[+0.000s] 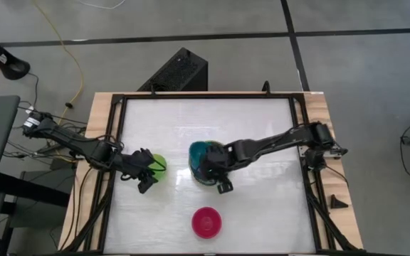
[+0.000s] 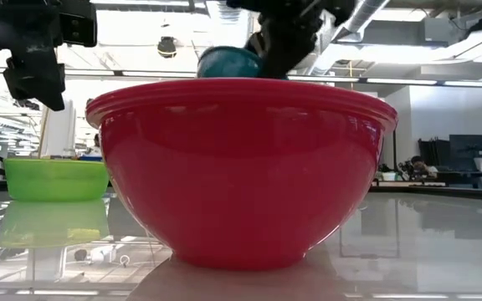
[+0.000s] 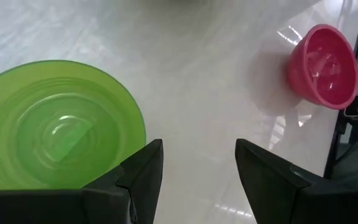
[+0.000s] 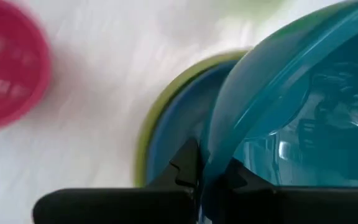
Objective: Nest bowls inside each other
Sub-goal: Stack the blue bowl on the blue transparent bowl
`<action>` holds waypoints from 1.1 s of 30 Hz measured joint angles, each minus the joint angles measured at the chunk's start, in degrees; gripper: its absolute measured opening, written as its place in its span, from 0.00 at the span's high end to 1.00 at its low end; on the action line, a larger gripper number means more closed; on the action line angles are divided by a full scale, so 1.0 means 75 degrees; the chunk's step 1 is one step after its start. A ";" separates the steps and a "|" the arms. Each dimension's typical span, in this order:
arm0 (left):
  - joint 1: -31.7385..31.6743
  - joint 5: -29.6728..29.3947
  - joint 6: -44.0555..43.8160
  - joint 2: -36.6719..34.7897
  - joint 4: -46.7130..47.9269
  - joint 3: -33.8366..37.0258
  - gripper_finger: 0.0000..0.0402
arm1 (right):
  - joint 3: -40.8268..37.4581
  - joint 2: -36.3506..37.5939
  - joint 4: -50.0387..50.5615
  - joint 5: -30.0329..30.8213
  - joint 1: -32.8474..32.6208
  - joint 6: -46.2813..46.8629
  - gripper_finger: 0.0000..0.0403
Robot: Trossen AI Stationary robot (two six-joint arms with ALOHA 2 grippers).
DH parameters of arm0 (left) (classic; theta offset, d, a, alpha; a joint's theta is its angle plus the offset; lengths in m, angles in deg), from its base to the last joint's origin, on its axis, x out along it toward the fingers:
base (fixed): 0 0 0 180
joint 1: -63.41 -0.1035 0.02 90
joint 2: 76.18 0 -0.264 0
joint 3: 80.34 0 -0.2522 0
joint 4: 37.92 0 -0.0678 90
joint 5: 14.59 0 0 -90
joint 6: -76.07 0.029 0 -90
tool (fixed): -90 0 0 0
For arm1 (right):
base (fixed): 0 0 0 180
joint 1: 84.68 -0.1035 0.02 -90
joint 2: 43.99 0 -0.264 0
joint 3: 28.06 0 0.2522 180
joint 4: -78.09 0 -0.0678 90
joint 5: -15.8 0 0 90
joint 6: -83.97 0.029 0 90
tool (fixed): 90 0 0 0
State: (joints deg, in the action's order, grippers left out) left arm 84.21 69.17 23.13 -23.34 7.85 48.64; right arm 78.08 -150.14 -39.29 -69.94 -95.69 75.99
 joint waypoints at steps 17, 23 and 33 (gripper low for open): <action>0.0335 -0.0499 -0.0140 -0.0040 0.0003 0.0000 0.53 | 0.0781 -0.1256 0.1520 0.0249 0.0299 0.0722 0.91; 0.0369 -0.0571 -0.0124 -0.0040 0.0041 0.0000 0.53 | 0.0766 -0.1264 0.1866 0.0225 0.0630 0.1072 0.80; 0.0369 -0.0550 -0.0346 -0.0038 0.0419 0.0000 0.53 | 0.0959 -0.1250 0.1786 -0.0469 0.0796 0.1530 0.58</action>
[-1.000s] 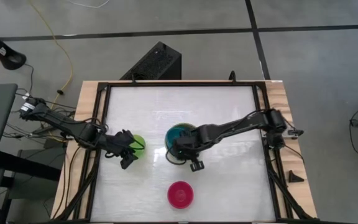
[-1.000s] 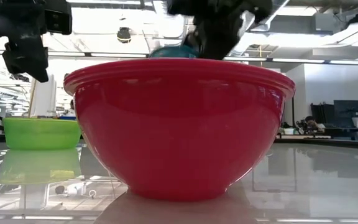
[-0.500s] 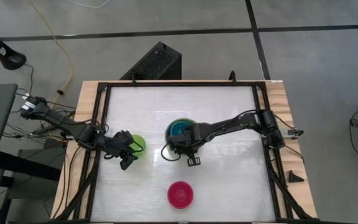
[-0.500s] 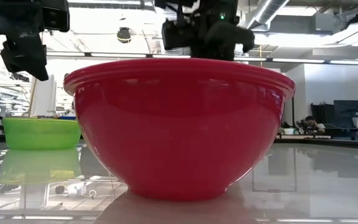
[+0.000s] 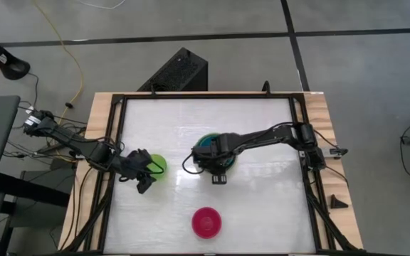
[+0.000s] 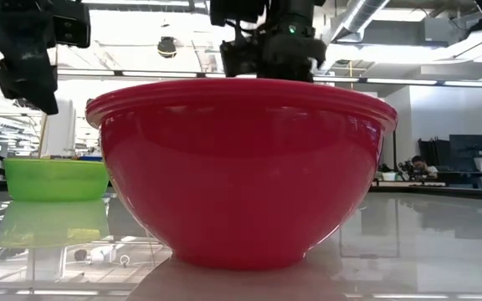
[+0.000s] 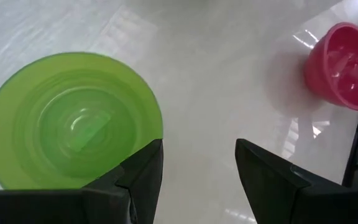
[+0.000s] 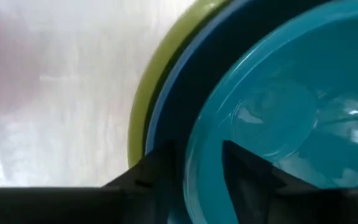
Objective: Nest bowls inside each other
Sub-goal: Stack the blue bowl on the blue transparent bowl, then stack the green transparent bowl on the blue bowl
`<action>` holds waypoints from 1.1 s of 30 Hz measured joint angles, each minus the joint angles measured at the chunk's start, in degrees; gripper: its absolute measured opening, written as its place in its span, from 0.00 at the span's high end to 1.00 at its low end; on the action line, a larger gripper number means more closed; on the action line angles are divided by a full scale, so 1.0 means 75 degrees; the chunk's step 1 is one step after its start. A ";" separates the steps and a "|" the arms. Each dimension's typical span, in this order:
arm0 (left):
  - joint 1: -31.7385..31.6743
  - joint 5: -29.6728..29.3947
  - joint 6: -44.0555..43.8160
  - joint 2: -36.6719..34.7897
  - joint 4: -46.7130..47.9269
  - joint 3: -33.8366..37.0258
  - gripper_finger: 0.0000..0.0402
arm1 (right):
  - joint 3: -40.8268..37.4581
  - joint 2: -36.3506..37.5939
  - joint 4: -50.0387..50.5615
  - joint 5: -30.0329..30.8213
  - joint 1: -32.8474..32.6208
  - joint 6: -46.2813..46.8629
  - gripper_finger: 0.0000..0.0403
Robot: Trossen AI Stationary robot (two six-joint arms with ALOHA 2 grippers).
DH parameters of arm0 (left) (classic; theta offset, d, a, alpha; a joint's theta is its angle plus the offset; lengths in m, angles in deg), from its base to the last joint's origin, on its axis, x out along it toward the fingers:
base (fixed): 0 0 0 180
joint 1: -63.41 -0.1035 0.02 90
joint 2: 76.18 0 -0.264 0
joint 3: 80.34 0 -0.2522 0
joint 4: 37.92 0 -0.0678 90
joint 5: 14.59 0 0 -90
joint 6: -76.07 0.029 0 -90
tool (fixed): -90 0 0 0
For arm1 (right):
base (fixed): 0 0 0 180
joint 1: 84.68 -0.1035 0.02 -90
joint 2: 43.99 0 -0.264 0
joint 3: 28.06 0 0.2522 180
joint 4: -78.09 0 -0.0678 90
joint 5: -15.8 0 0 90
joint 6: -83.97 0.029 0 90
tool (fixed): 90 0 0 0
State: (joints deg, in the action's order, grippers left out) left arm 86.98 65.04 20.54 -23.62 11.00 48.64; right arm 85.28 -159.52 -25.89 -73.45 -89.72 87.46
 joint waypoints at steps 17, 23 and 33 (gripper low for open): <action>0.0028 0.0093 0.0607 0.0059 0.0472 0.0003 0.53 | 0.2194 0.1216 -0.0407 -0.0016 0.0305 0.0964 0.46; 0.0026 0.0393 0.0765 0.0795 0.0486 0.0003 0.53 | 0.2194 0.2606 -0.0297 0.0964 0.0399 0.1446 0.48; -0.0217 0.0520 0.1339 0.3087 0.0493 0.0006 0.53 | 0.2194 0.4335 0.0929 0.2844 -0.0223 0.2609 0.49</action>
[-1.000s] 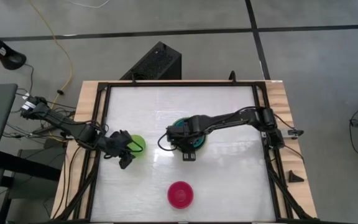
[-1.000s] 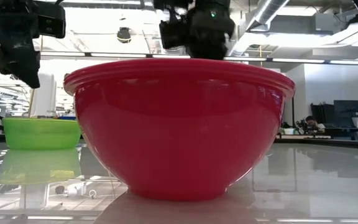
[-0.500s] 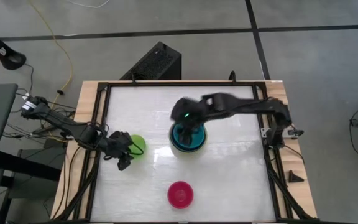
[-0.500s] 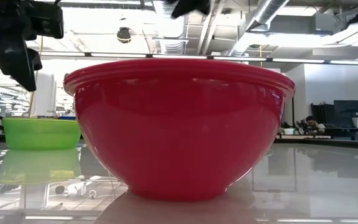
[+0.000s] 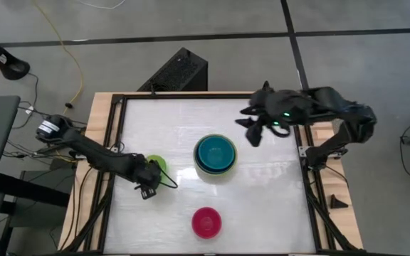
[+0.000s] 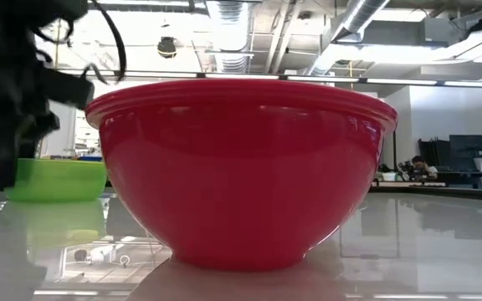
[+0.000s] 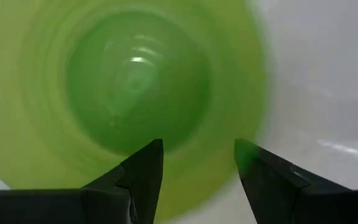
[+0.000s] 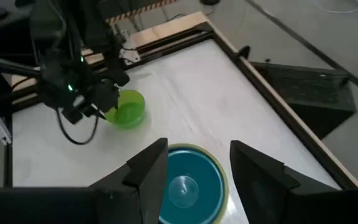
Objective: Nest bowls inside each other
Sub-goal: Stack the green transparent bowl on the blue bowl
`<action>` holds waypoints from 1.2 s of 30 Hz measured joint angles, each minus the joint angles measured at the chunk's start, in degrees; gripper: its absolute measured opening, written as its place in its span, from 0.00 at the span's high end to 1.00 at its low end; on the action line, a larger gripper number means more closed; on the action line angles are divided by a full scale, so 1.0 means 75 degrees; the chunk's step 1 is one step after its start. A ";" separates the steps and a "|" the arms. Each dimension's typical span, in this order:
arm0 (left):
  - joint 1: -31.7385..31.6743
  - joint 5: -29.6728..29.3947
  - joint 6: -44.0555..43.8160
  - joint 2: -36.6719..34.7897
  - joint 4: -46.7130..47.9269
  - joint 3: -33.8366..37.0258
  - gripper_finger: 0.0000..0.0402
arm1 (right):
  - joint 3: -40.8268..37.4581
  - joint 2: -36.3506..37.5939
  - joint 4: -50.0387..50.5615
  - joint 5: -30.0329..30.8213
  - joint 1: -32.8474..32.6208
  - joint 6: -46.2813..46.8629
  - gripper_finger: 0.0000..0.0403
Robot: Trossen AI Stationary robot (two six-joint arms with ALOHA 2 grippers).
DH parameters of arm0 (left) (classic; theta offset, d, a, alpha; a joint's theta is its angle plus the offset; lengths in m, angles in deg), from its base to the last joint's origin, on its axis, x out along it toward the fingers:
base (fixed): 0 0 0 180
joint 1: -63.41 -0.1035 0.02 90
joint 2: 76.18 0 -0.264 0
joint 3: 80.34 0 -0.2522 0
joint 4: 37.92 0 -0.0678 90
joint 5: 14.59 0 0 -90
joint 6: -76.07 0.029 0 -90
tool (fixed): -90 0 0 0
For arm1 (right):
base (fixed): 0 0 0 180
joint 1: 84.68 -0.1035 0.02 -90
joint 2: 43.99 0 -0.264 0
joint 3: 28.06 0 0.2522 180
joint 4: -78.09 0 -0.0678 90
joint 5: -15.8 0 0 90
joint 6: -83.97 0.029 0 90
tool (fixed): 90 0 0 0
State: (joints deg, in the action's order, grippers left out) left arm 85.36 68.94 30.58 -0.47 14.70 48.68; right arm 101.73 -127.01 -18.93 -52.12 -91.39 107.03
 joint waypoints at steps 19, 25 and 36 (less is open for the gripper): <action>-0.1292 0.1267 0.1379 -0.0174 -0.5183 -0.0041 1.00 | -0.1118 0.0776 0.1506 0.3694 -0.2854 0.3295 0.49; -0.1934 0.1280 0.1610 -0.0202 -0.7678 -0.0059 1.00 | -0.3285 0.1871 0.1278 0.5025 -0.4338 0.5509 0.49; -0.3171 0.2036 0.2558 0.0509 -0.7367 -0.1707 1.00 | -0.8082 0.3842 -0.3001 0.7623 -0.6770 0.7492 0.49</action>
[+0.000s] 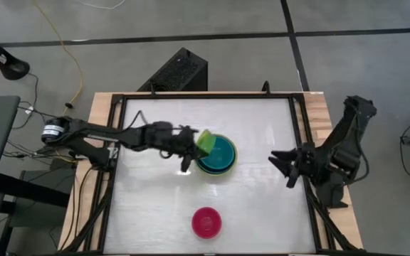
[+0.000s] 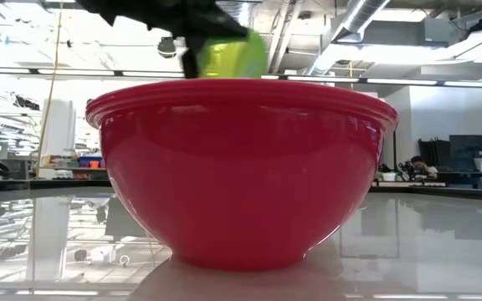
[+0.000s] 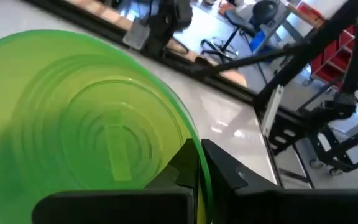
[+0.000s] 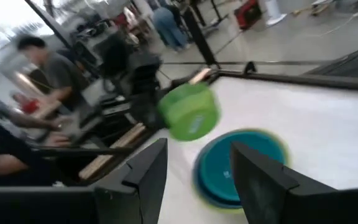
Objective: Nest bowls inside each other
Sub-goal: Stack the green transparent bowl on the blue bowl
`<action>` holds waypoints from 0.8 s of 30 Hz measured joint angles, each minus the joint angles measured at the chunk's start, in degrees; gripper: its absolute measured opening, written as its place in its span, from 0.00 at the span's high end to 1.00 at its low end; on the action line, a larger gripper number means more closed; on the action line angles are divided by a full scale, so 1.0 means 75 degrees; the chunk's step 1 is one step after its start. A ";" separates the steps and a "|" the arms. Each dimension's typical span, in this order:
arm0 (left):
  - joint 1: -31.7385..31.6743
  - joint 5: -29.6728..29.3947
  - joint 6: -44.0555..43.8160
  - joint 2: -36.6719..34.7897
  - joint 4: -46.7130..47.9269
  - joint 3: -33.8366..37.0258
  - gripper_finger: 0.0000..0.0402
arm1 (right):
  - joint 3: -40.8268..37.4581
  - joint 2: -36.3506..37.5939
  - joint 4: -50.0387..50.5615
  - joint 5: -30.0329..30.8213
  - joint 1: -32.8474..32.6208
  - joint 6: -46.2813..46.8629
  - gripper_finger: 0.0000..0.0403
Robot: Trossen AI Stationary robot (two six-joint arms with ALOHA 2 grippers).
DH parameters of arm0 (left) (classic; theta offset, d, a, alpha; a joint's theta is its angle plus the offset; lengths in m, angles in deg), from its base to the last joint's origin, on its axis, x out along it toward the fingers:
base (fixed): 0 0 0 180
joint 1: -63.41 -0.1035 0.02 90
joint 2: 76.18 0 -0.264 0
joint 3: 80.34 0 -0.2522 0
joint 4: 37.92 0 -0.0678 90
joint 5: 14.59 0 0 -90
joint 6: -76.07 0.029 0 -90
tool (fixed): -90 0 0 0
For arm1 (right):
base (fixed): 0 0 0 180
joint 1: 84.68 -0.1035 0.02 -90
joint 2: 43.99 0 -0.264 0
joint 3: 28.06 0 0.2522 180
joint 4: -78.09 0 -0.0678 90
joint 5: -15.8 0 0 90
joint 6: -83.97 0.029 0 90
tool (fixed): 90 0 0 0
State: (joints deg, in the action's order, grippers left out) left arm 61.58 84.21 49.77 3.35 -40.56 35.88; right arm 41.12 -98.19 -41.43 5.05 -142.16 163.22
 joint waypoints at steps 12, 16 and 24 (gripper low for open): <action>-0.0095 -0.0024 0.2173 0.3214 0.4934 -0.3961 1.00 | -0.1374 0.0065 -0.3798 0.0074 -0.0689 -0.1935 0.49; 0.0194 -0.0737 0.2753 0.4114 0.6196 -0.5093 1.00 | -0.1381 0.0080 -0.3799 0.0076 -0.0857 -0.1951 0.49; 0.0727 -0.2998 0.2909 0.5551 0.8347 -0.6852 1.00 | -0.1384 0.0080 -0.3788 0.0068 -0.1112 -0.1955 0.49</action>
State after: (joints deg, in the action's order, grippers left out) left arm 67.03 61.73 71.59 44.99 22.05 -15.51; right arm 30.74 -97.60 -69.84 5.57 -150.51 148.56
